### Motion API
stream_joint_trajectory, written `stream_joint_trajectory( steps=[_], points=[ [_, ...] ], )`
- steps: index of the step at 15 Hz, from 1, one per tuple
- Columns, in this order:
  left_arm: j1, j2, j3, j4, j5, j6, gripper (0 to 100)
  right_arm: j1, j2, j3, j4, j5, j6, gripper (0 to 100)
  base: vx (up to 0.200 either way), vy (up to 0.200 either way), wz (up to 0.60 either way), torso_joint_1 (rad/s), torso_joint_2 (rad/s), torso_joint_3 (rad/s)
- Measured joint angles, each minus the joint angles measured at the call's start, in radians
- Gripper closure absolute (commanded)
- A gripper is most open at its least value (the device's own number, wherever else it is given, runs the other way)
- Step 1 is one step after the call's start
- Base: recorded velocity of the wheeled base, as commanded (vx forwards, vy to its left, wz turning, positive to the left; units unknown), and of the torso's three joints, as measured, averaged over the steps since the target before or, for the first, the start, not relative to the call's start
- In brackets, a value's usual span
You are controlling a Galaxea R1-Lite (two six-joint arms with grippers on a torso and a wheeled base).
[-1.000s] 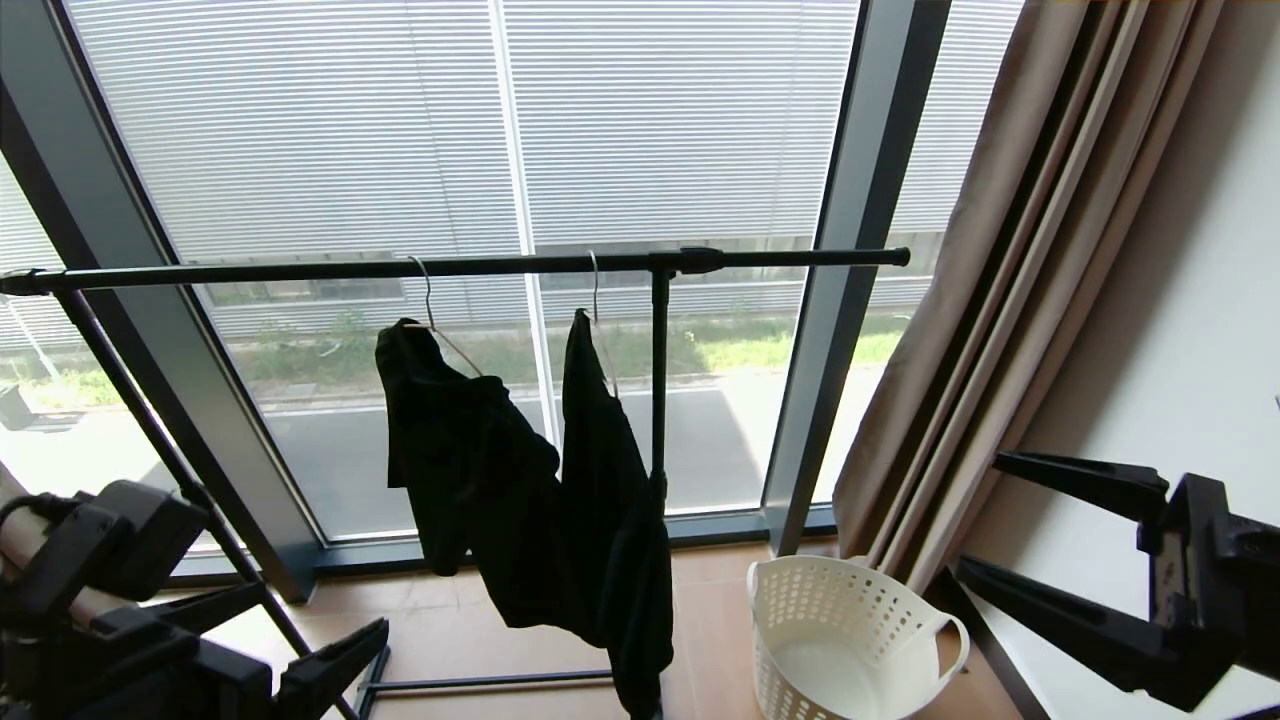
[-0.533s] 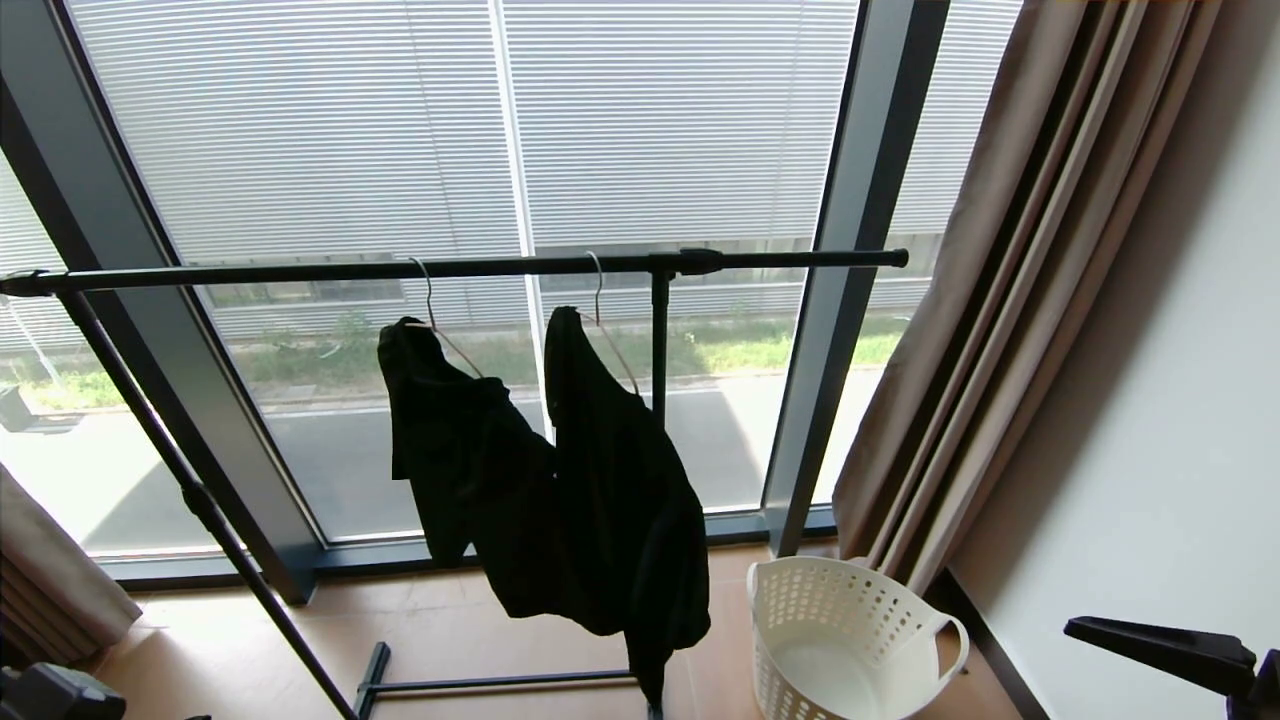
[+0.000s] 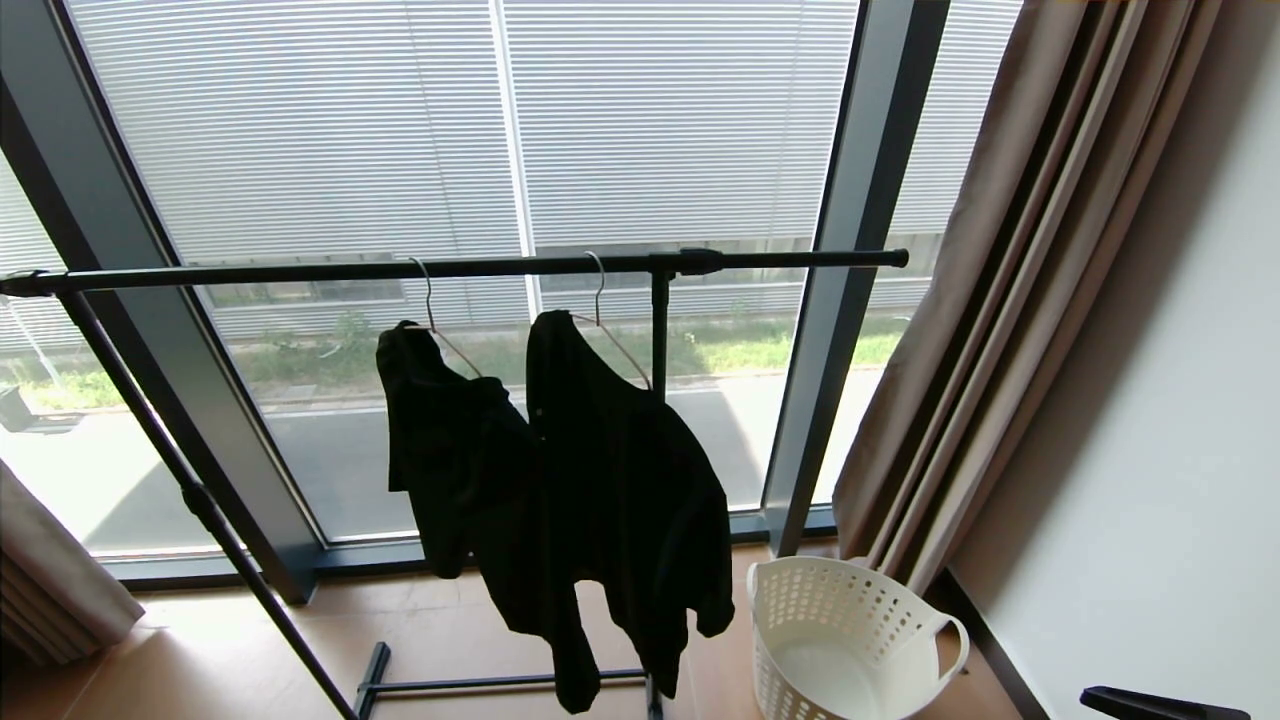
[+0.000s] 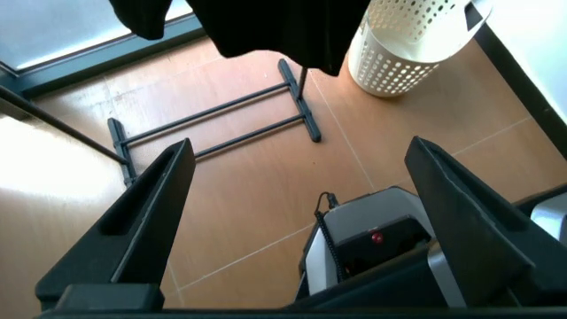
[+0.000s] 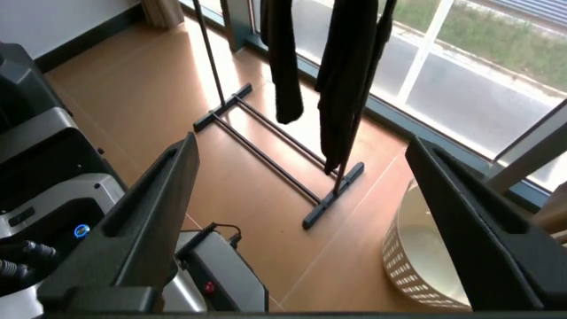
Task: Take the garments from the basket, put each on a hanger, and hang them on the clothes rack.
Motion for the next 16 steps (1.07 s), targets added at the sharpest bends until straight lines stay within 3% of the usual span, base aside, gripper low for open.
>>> stream_joint_trajectory(
  steps=[2, 7, 10, 13, 16],
  points=[
    [0.001, -0.030, 0.001, 0.005, -0.002, -0.005, 0, 0.000, -0.025, 0.006, 0.051, -0.015, 0.000, 0, 0.000, 0.000, 0.00, 0.000, 0.00, 0.000],
    [0.000, -0.031, 0.001, 0.006, -0.002, -0.005, 0, 0.000, -0.205, 0.008, 0.329, -0.061, 0.000, 0, 0.000, 0.000, 0.00, 0.000, 0.00, 0.000],
    [0.003, -0.014, 0.001, 0.005, -0.002, -0.006, 0, -0.009, -0.275, 0.009, 0.354, -0.143, 0.003, 0, 0.000, 0.000, 0.00, 0.000, 0.00, 0.000],
    [0.014, -0.005, 0.001, 0.005, -0.001, -0.008, 0, -0.012, -0.294, 0.009, 0.367, -0.293, 0.003, 0, 0.000, 0.000, 0.00, 0.000, 0.00, 0.000],
    [0.071, -0.003, 0.001, 0.005, -0.001, -0.008, 0, -0.024, -0.317, 0.009, 0.380, -0.360, 0.015, 0, 0.000, 0.000, 0.00, 0.000, 0.00, 0.000]
  ],
)
